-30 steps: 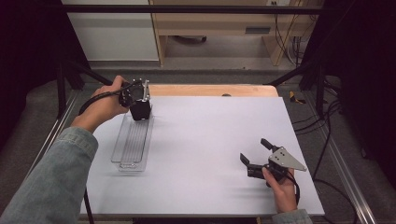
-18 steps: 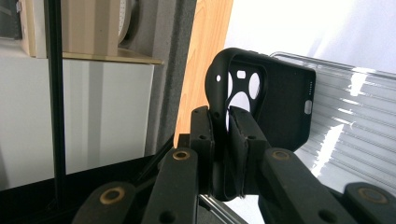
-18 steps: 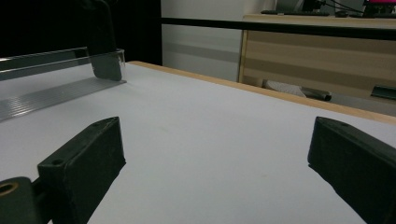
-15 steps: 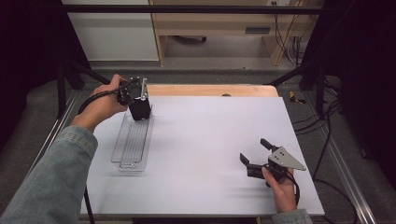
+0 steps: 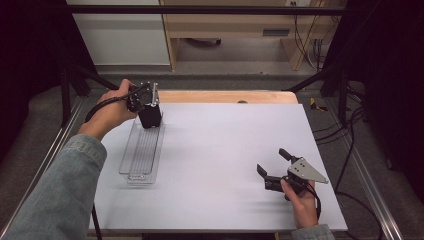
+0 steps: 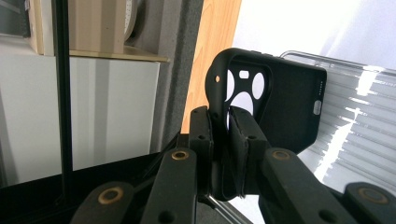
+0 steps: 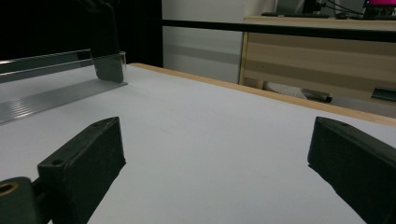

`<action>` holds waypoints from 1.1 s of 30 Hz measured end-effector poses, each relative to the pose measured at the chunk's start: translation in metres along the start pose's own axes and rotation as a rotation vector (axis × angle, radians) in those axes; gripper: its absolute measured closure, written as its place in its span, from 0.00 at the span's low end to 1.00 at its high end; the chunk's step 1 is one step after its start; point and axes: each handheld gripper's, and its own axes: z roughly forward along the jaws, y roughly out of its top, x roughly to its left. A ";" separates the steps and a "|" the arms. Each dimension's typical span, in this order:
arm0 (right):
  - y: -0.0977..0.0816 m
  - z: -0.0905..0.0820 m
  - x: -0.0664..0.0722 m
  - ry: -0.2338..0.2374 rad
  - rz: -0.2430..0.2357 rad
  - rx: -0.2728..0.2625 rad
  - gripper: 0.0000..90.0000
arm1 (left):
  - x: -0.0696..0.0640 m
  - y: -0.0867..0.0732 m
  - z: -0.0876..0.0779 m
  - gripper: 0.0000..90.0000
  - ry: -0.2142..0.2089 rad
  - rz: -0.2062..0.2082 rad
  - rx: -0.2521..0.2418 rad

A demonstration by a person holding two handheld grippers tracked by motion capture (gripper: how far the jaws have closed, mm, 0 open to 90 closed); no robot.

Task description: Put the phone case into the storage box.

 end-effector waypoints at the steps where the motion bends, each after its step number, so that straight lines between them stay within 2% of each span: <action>1: 0.000 0.000 0.000 0.000 0.000 0.000 0.04 | 0.000 0.000 0.000 0.89 -0.002 -0.004 0.004; 11: 0.001 -0.001 0.000 0.002 0.002 -0.006 0.04 | 0.000 -0.001 0.001 0.89 0.004 -0.007 0.005; 33: 0.001 -0.002 -0.001 0.002 0.007 -0.011 0.04 | -0.001 0.002 0.003 0.89 0.048 -0.016 0.021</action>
